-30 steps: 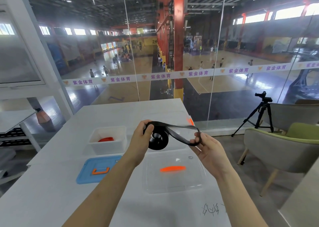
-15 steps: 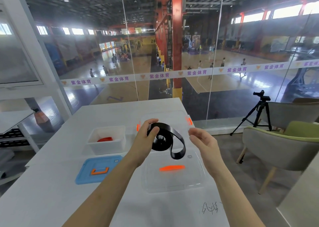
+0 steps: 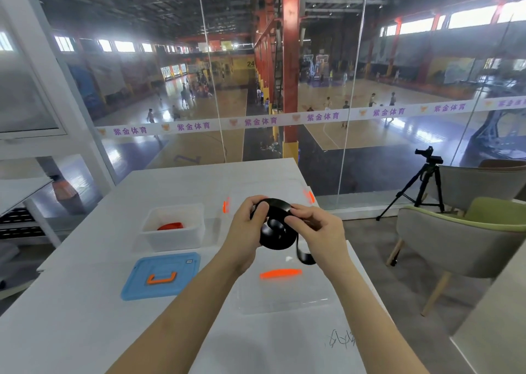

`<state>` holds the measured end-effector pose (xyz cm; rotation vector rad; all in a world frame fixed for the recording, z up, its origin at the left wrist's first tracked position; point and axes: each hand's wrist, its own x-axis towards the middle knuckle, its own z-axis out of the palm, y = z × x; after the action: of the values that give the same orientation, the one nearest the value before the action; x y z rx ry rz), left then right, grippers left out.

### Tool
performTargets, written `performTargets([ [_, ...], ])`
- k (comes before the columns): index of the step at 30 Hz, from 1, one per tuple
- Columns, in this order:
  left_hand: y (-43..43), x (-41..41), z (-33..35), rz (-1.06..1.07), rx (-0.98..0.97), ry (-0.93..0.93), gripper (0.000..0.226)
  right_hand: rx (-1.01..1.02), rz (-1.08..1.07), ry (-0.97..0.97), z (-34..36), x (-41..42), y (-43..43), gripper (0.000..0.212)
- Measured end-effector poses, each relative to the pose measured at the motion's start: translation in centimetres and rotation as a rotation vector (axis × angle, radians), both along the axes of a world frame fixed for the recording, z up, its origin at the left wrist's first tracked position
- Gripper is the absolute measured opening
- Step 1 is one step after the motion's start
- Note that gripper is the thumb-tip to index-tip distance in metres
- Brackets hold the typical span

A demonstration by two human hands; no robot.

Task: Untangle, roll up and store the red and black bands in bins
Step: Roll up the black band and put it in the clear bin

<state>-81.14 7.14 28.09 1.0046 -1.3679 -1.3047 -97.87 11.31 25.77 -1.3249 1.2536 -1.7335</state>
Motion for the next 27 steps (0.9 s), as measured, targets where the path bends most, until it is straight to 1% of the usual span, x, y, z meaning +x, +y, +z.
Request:
performTargets([
  [6, -1.0, 1.4, -0.2, 0.104, 0.174, 0.202, 0.027, 0.065, 0.002, -0.094, -1.8, 1.1, -0.6, 0.019],
  [11, -2.0, 3.8, -1.0, 0.079, 0.338, 0.342, 0.034, 0.123, 0.018, -0.174, -2.6, 4.4, -2.2, 0.015],
  [12, -2.1, 4.6, -1.2, 0.063, 0.348, 0.316, 0.034, 0.139, 0.014, -0.178, -2.6, 5.0, -2.7, 0.014],
  [13, -2.3, 5.6, -1.4, 0.044, 0.344, 0.250, 0.035, 0.151, 0.014, -0.172, -2.6, 5.3, -3.2, 0.013],
  [16, -4.0, 9.1, -1.8, -0.026, 0.254, -0.060, 0.026, 0.195, 0.040, -0.123, -2.1, 5.8, -4.9, 0.013],
  [17, -5.0, 10.2, -1.8, -0.039, 0.197, -0.163, 0.023, 0.210, 0.060, -0.103, -1.8, 5.9, -5.5, 0.015],
  [18, -6.0, 11.2, -1.7, -0.055, 0.132, -0.255, 0.025, 0.229, 0.088, -0.080, -1.5, 6.0, -6.1, 0.017],
  [19, -6.9, 12.1, -1.4, -0.093, 0.076, -0.326, 0.032, 0.248, 0.122, -0.048, -1.3, 6.2, -6.7, 0.018],
  [21, -8.7, 13.0, -0.2, -0.230, 0.023, -0.450, 0.042, 0.285, 0.182, 0.046, -0.9, 6.8, -8.1, 0.020],
  [22, -9.5, 13.2, 0.2, -0.299, 0.001, -0.520, 0.042, 0.301, 0.207, 0.089, -0.6, 7.1, -8.7, 0.021],
  [23, -10.4, 13.3, 0.5, -0.355, -0.029, -0.582, 0.036, 0.313, 0.228, 0.114, -0.4, 7.4, -9.4, 0.020],
  [25, -11.9, 13.6, 0.9, -0.410, -0.063, -0.631, 0.020, 0.319, 0.237, 0.116, 0.0, 8.0, -10.5, 0.017],
  [27, -13.2, 14.0, 0.9, -0.402, -0.038, -0.573, 0.014, 0.294, 0.196, 0.080, 0.1, 8.5, -11.5, 0.018],
])
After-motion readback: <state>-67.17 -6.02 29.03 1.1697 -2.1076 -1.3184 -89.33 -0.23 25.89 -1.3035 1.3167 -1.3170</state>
